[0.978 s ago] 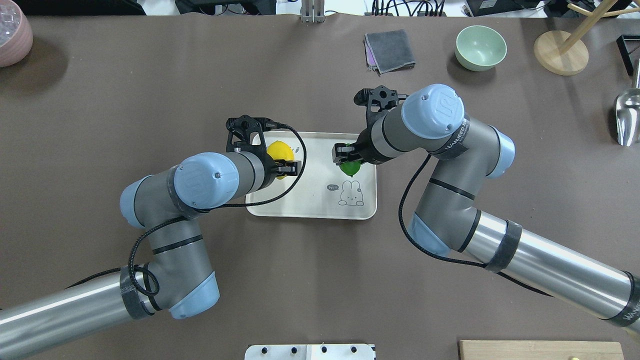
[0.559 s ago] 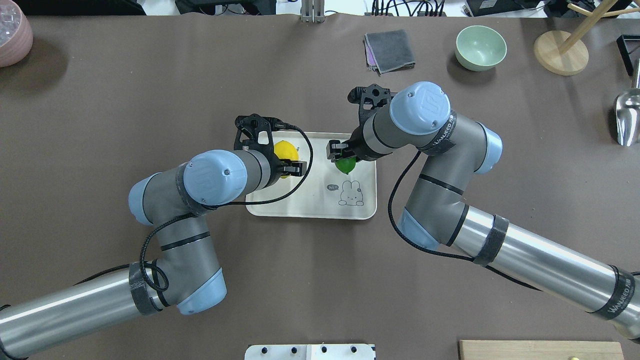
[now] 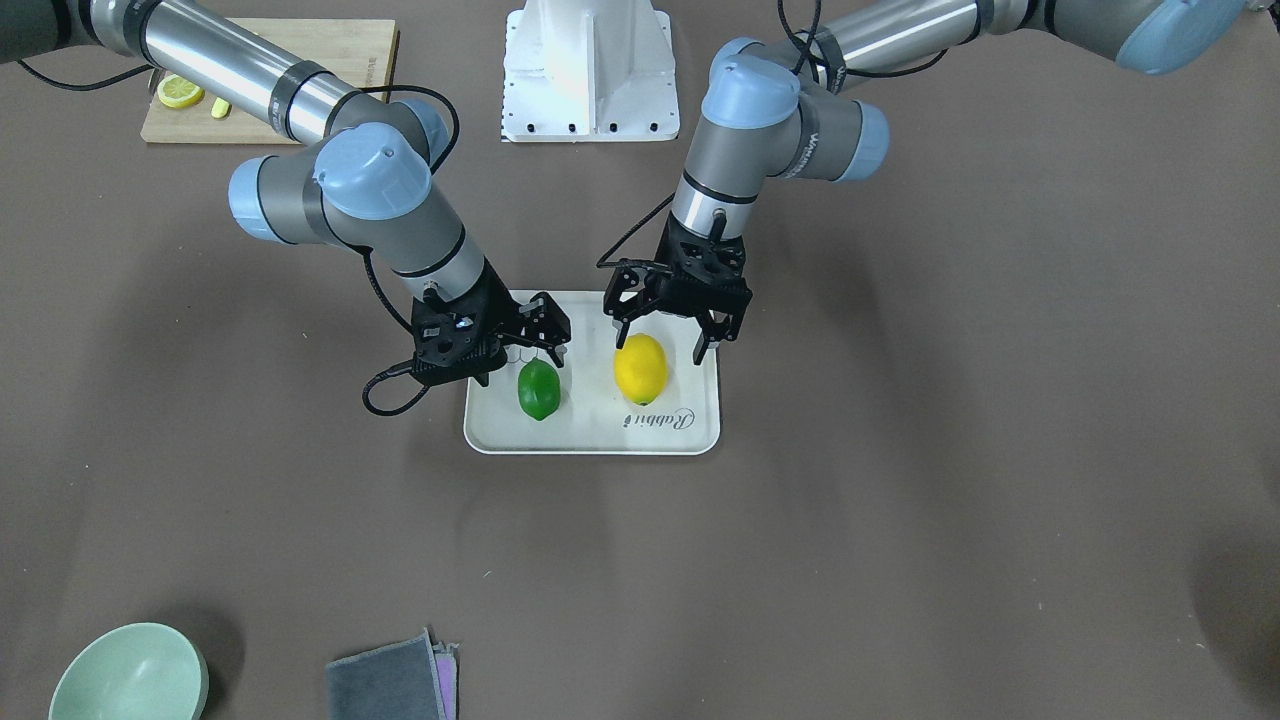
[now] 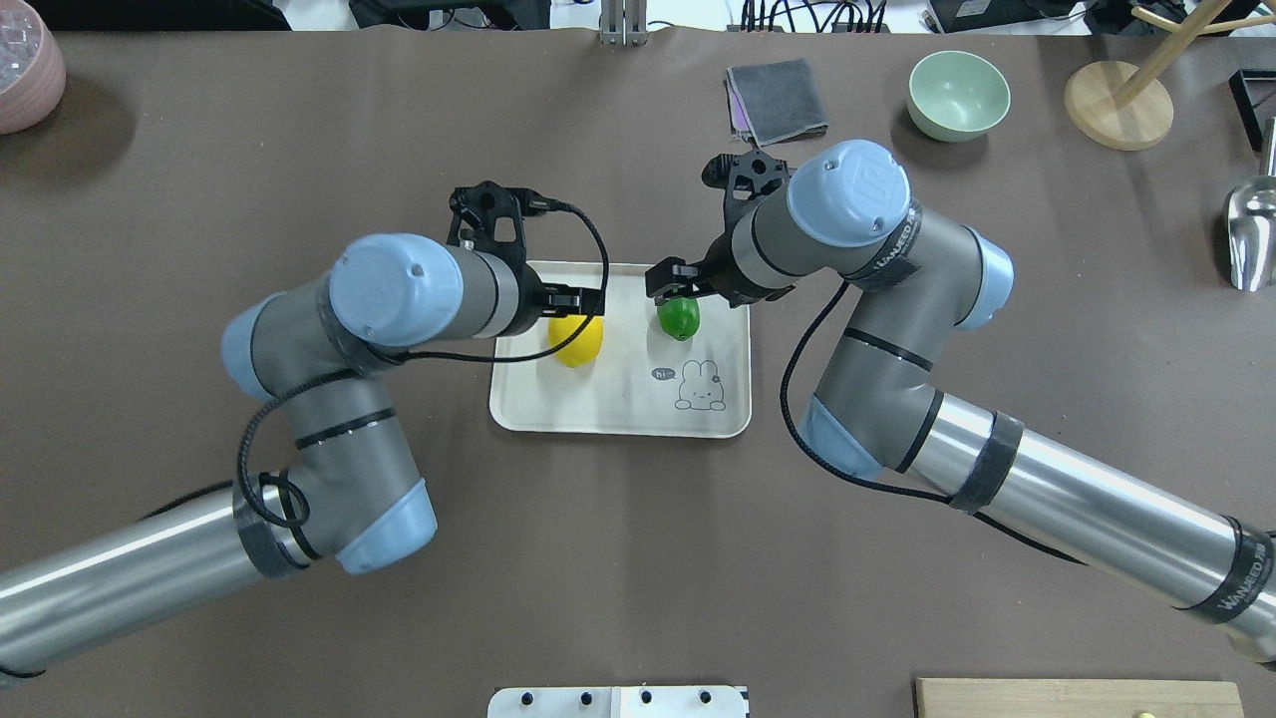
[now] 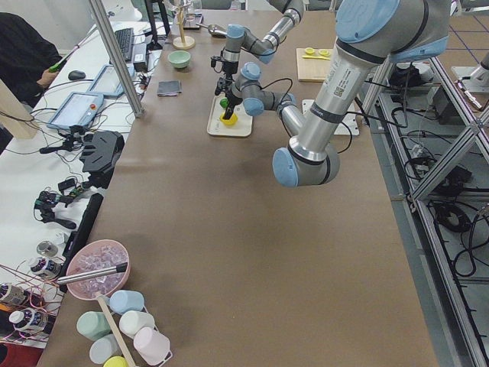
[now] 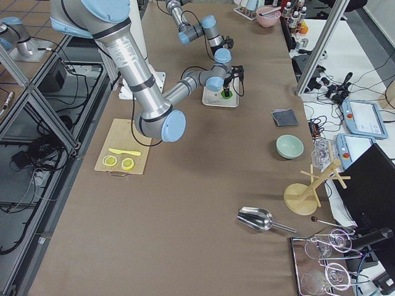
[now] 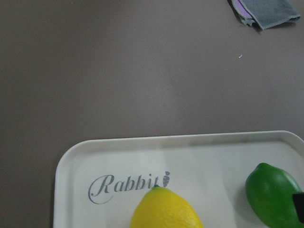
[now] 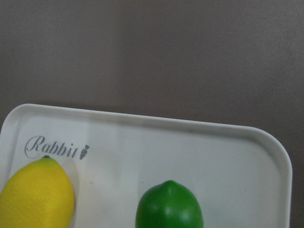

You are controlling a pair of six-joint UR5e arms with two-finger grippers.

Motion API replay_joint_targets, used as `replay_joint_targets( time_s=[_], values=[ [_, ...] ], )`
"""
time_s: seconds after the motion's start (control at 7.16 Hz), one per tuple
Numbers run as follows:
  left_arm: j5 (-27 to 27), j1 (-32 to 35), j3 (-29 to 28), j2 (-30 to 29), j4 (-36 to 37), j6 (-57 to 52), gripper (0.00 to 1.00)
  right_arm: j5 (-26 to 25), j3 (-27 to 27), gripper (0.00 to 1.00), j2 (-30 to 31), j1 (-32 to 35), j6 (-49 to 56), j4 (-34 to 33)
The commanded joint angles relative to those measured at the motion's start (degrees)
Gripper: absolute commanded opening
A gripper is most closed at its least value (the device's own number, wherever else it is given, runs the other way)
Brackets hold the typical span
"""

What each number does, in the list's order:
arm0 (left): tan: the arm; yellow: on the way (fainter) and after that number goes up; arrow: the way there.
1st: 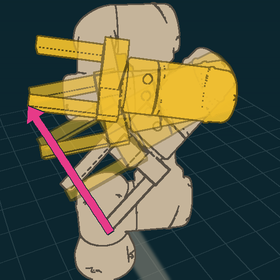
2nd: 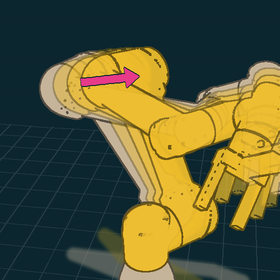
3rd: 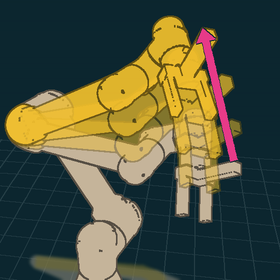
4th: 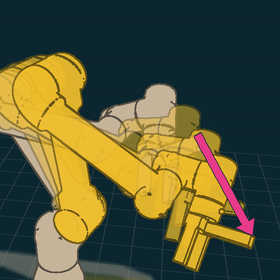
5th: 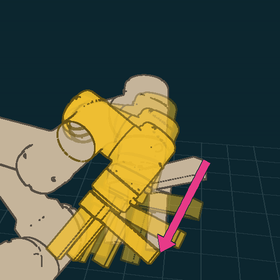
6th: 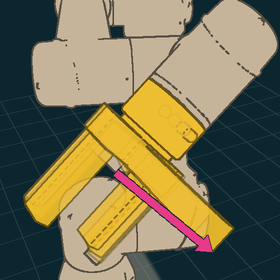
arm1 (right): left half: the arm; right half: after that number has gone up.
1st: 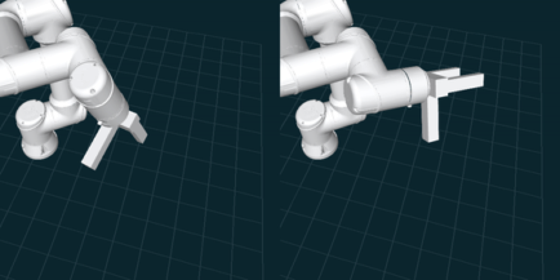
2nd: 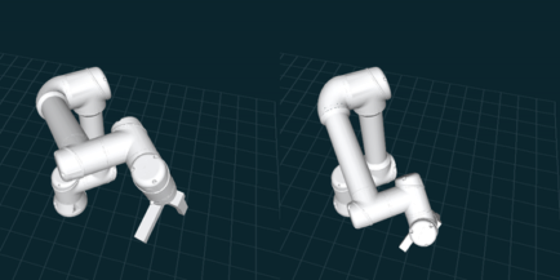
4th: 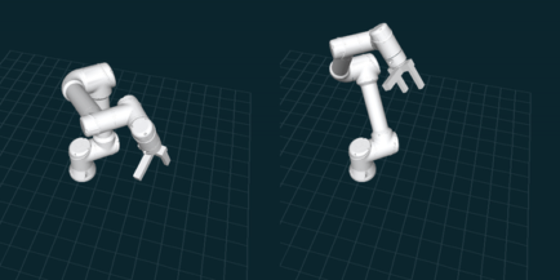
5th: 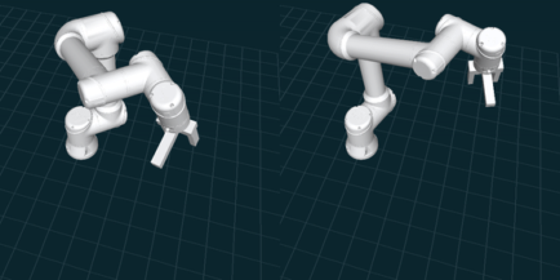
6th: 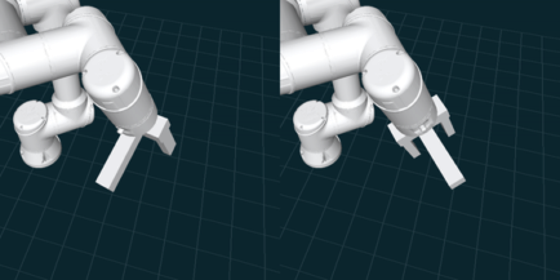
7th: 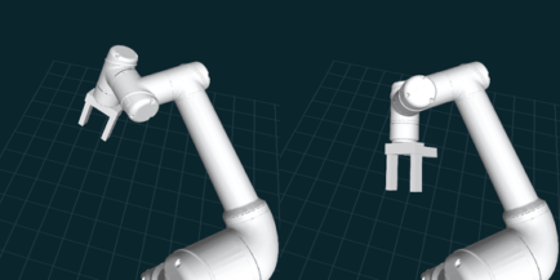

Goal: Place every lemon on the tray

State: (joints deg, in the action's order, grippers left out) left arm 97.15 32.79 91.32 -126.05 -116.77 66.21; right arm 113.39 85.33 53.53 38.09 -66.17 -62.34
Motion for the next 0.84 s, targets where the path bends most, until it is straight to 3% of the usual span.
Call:
replay_joint_targets(
  time_s=[0.0, 0.28, 0.7],
  values=[
    [13.4, 9.4, 2.3, 2.5, 1.6, -5.1, 0.98, 6.8, 5.5, 1.00, 0.7, 7.4, 9.5, -10.5],
    [14.2, 15.3, 4.6, 7.1, 1.8, -18.7, 0.98, 7.3, 8.0, 1.00, 5.7, 13.0, 21.4, -14.0],
    [15.2, 22.8, 5.1, 15.5, 0.4, -32.4, 0.98, 8.5, 9.7, 1.00, 18.5, 21.6, 27.3, -7.9]
  ],
)
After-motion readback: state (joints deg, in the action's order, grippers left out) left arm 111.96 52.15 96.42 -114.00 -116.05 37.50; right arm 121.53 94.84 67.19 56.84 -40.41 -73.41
